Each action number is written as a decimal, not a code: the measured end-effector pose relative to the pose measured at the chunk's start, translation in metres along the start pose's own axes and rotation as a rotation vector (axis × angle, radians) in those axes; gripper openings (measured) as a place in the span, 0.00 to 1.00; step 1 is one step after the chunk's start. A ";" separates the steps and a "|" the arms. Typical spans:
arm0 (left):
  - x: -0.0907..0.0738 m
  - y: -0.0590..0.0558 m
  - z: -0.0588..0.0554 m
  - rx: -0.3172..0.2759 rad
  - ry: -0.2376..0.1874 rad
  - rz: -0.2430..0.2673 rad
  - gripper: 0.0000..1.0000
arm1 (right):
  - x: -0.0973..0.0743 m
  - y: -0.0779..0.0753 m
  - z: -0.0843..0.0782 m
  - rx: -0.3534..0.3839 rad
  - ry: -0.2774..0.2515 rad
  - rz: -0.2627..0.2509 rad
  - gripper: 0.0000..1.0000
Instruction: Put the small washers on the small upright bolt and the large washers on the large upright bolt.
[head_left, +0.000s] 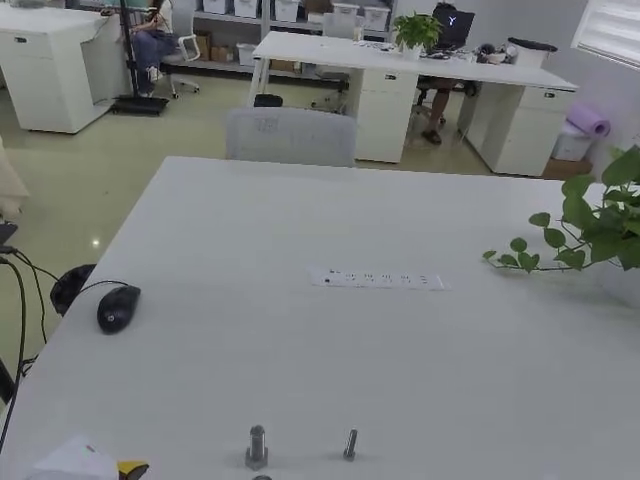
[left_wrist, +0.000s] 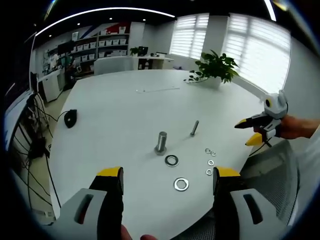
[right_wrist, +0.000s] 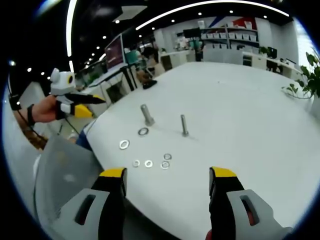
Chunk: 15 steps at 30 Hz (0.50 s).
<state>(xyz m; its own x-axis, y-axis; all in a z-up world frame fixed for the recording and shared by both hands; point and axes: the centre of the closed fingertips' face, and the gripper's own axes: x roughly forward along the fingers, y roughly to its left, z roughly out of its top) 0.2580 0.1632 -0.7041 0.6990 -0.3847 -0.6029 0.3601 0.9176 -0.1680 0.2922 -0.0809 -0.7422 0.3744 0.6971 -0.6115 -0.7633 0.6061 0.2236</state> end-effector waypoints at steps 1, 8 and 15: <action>0.000 0.000 0.000 0.000 0.000 0.001 0.73 | 0.000 0.000 0.000 0.000 0.000 0.000 0.68; 0.000 0.000 0.000 0.001 0.002 0.000 0.73 | 0.000 0.000 -0.001 0.001 0.002 -0.001 0.68; 0.001 -0.001 -0.002 -0.002 0.004 -0.002 0.73 | 0.000 0.000 -0.003 0.002 0.007 0.001 0.68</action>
<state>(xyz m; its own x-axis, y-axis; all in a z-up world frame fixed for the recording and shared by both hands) 0.2569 0.1624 -0.7059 0.6959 -0.3859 -0.6056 0.3601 0.9172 -0.1706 0.2906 -0.0816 -0.7445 0.3699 0.6948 -0.6167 -0.7626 0.6063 0.2256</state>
